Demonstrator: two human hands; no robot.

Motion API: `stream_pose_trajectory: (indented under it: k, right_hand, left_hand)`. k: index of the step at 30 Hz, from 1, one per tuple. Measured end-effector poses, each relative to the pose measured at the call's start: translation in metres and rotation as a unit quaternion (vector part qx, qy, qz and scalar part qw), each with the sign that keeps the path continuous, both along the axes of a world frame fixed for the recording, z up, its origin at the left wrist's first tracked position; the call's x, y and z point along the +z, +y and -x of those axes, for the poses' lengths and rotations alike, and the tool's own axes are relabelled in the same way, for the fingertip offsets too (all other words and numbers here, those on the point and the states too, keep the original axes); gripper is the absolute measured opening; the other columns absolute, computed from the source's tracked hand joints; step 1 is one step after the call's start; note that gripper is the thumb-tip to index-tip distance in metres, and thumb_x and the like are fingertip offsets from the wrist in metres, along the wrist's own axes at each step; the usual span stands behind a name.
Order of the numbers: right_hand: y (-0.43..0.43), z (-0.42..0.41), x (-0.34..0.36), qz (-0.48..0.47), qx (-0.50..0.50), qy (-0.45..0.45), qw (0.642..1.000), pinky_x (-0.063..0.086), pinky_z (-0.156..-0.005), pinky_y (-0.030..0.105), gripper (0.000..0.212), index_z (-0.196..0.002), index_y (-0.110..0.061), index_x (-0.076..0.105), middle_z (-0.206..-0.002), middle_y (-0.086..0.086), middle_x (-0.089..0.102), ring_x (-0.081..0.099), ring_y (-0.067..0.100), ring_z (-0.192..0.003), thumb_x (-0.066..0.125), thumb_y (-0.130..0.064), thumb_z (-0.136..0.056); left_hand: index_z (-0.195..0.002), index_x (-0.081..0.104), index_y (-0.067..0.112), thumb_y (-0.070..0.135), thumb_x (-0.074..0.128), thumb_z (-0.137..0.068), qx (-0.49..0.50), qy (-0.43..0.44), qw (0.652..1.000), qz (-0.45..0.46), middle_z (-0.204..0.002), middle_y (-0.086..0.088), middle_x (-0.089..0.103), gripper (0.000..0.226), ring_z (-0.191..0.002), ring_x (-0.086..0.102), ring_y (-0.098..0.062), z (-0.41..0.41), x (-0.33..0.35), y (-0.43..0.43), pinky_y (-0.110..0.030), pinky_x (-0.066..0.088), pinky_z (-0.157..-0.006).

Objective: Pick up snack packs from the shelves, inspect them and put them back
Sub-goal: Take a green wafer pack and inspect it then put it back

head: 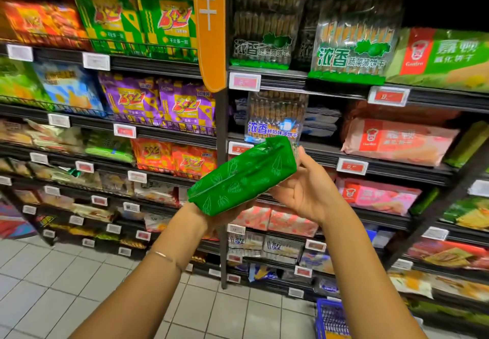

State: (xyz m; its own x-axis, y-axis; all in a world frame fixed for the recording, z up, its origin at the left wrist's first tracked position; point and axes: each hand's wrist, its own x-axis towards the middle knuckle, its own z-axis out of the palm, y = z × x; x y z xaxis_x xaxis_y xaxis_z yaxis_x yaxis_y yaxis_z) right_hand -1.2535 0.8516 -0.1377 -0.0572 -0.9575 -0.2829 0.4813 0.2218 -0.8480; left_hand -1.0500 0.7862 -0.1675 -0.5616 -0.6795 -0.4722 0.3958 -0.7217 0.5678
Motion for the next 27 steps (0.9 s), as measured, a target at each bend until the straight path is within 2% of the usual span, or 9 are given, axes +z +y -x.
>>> stream_pose_trajectory:
  k: [4, 7, 10, 14, 16, 18, 22, 24, 27]
  right_hand:
    - [-0.001, 0.009, -0.004, 0.028, 0.014, -0.002, 1.000, 0.064, -0.082, 0.053, 0.057, -0.135, -0.017, 0.067, -0.125, 0.016, 0.074, 0.073, 0.038, -0.110, 0.043, -0.059, -0.105]
    - [0.001, 0.020, -0.001, 0.057, -0.012, 0.009, 0.998, 0.055, -0.096, 0.063, 0.044, -0.133, -0.034, 0.071, -0.150, 0.008, 0.059, 0.059, 0.036, -0.135, 0.046, -0.055, -0.104]
    - [-0.005, 0.026, 0.004, 0.054, -0.011, 0.030, 0.998, 0.015, -0.119, 0.075, 0.063, -0.151, -0.046, 0.046, -0.166, -0.006, 0.035, 0.022, 0.036, -0.156, 0.060, -0.065, -0.092]
    - [-0.009, 0.017, 0.004, 0.068, -0.061, 0.066, 0.994, 0.031, -0.120, 0.064, 0.082, -0.150, -0.035, 0.051, -0.153, -0.005, 0.050, 0.042, 0.029, -0.147, 0.071, -0.069, -0.079]
    - [-0.010, 0.018, 0.000, 0.066, -0.085, 0.075, 0.991, 0.036, -0.119, 0.059, 0.084, -0.146, -0.036, 0.057, -0.144, -0.009, 0.058, 0.049, 0.025, -0.142, 0.074, -0.072, -0.072]
    - [-0.014, 0.021, -0.008, 0.068, -0.073, 0.048, 0.994, 0.049, -0.109, 0.056, 0.081, -0.143, -0.035, 0.061, -0.142, -0.004, 0.064, 0.059, 0.027, -0.134, 0.075, -0.074, -0.074]
    - [-0.018, 0.001, -0.014, 0.067, 0.029, -0.076, 0.994, 0.047, -0.110, 0.052, 0.062, -0.145, -0.010, 0.059, -0.138, 0.016, 0.066, 0.062, 0.034, -0.131, 0.043, -0.056, -0.108]
    - [-0.018, -0.021, -0.012, 0.097, 0.047, -0.107, 0.988, 0.055, -0.098, 0.042, 0.059, -0.122, 0.001, 0.074, -0.116, 0.019, 0.076, 0.073, 0.031, -0.109, 0.037, -0.043, -0.112]
    - [-0.027, -0.041, -0.011, 0.064, 0.042, -0.138, 0.988, 0.063, -0.066, 0.032, 0.030, -0.079, -0.007, 0.081, -0.078, 0.007, 0.076, 0.074, 0.019, -0.068, 0.063, -0.024, -0.096]
  left_hand:
    - [-0.113, 0.074, 0.013, 0.031, 0.056, -0.103, 0.046, -0.053, 0.987, 0.146, -0.111, -0.005, 0.076, 0.027, -0.112, 0.071, -0.029, -0.004, 0.023, -0.014, -0.039, 0.058, -0.095]
    - [-0.124, 0.070, 0.021, 0.030, 0.070, -0.093, 0.097, -0.068, 0.949, 0.293, -0.101, 0.009, 0.080, 0.033, -0.093, 0.076, -0.007, -0.006, 0.036, -0.016, -0.023, 0.061, -0.067]
    - [-0.138, 0.061, 0.023, 0.030, 0.075, -0.086, 0.081, -0.078, 0.912, 0.395, -0.104, 0.010, 0.077, 0.054, -0.090, 0.073, -0.006, -0.001, 0.050, -0.014, -0.022, 0.058, -0.068]
    - [-0.119, 0.067, 0.035, 0.036, 0.068, -0.092, 0.040, -0.072, 0.881, 0.466, -0.101, 0.022, 0.075, 0.027, -0.089, 0.070, 0.004, 0.008, 0.064, -0.005, -0.019, 0.051, -0.075]
    - [-0.136, 0.060, 0.037, 0.044, 0.057, -0.098, 0.007, -0.024, 0.897, 0.441, -0.126, 0.024, 0.070, 0.039, -0.116, 0.065, 0.004, 0.004, 0.065, -0.005, -0.031, 0.039, -0.091]
    - [-0.153, 0.047, 0.031, 0.044, 0.057, -0.099, -0.020, 0.064, 0.913, 0.403, -0.149, 0.005, 0.061, 0.057, -0.139, 0.055, -0.018, 0.001, 0.061, -0.005, -0.049, 0.038, -0.117]
    - [-0.160, 0.037, 0.030, 0.048, 0.085, -0.080, -0.004, 0.044, 0.899, 0.436, -0.155, -0.007, 0.054, 0.096, -0.142, 0.051, -0.030, 0.015, 0.043, -0.001, -0.055, 0.035, -0.120]
    - [-0.158, 0.041, 0.029, 0.052, 0.072, -0.091, 0.014, -0.019, 0.892, 0.451, -0.156, -0.004, 0.054, 0.078, -0.145, 0.048, -0.030, 0.030, 0.040, 0.000, -0.061, 0.030, -0.122]
    - [-0.147, 0.056, 0.035, 0.059, 0.060, -0.099, 0.042, -0.081, 0.898, 0.430, -0.145, 0.002, 0.063, 0.054, -0.140, 0.055, -0.026, 0.039, 0.044, -0.004, -0.058, 0.036, -0.119]
